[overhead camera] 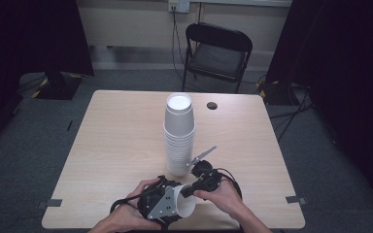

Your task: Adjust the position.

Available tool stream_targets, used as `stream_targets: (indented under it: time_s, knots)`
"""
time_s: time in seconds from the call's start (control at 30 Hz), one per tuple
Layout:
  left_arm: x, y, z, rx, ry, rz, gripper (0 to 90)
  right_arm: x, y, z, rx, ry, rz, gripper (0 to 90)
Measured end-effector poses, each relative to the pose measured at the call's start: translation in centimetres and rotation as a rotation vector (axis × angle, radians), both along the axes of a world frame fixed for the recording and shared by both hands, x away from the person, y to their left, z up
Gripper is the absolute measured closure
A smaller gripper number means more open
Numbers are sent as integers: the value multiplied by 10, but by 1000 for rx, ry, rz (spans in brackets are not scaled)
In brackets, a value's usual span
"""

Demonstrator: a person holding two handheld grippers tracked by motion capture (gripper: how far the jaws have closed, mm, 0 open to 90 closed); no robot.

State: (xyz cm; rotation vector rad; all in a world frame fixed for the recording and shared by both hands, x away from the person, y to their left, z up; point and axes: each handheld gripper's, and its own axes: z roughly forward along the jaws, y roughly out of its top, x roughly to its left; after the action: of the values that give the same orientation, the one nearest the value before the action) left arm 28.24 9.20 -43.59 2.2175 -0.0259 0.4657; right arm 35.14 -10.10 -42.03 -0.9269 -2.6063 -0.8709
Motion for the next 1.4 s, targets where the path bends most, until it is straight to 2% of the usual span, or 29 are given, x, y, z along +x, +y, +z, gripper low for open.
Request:
stream_targets:
  time_s: [0.07, 0.1, 0.23, 0.27, 0.37, 0.43, 0.6, 0.67, 0.7, 0.8, 0.9, 1.03, 1.07, 1.17, 1.2, 1.33, 1.37, 1.4]
  knots:
    - [2, 2, 1, -31, 10, 11, 117, -1, -3, 3, 23, -25, -13, 855]
    - [3, 3, 1, -51, 34, 21, 119, -2, -4, 5, 31, -35, -20, 850]
    - [5, 6, 1, -82, 61, 37, 121, -2, -5, 6, 39, -45, -32, 839]
    - [6, 7, 1, -103, 83, 45, 122, -2, -5, 6, 46, -50, -37, 835]
    - [9, 10, 2, -132, 119, 56, 122, -2, -6, 7, 66, -64, -48, 806]
    - [10, 12, 1, -185, 187, 88, 122, -2, -7, 8, 79, -78, -65, 795]
    - [11, 17, 1, -234, 231, 128, 123, -3, -11, 11, 124, -96, -88, 781]
    - [13, 19, 1, -241, 237, 135, 123, -4, -12, 13, 146, -107, -99, 792]
    - [13, 20, 1, -246, 236, 133, 123, -5, -12, 14, 156, -113, -100, 821]
    - [11, 18, 0, -226, 196, 135, 121, -4, -12, 15, 158, -108, -105, 851]
    - [9, 15, -1, -196, 151, 130, 120, -4, -11, 15, 149, -107, -108, 860]
    - [7, 13, -1, -192, 118, 104, 116, -3, -9, 14, 139, -94, -103, 868]
    - [6, 12, -1, -172, 93, 96, 112, -4, -8, 14, 135, -93, -97, 869]
    - [3, 10, -2, -180, 95, 97, 101, -5, -4, 14, 112, -102, -85, 869]
    - [4, 11, 0, -170, 85, 94, 104, -6, -5, 14, 114, -102, -87, 869]
    - [2, 13, 1, -213, 89, 97, 115, -6, -6, 16, 141, -109, -91, 860]
    - [3, 14, 2, -204, 79, 95, 118, -7, -7, 16, 145, -112, -95, 845]
    - [3, 15, 2, -212, 90, 100, 124, -8, -7, 17, 151, -119, -98, 829]
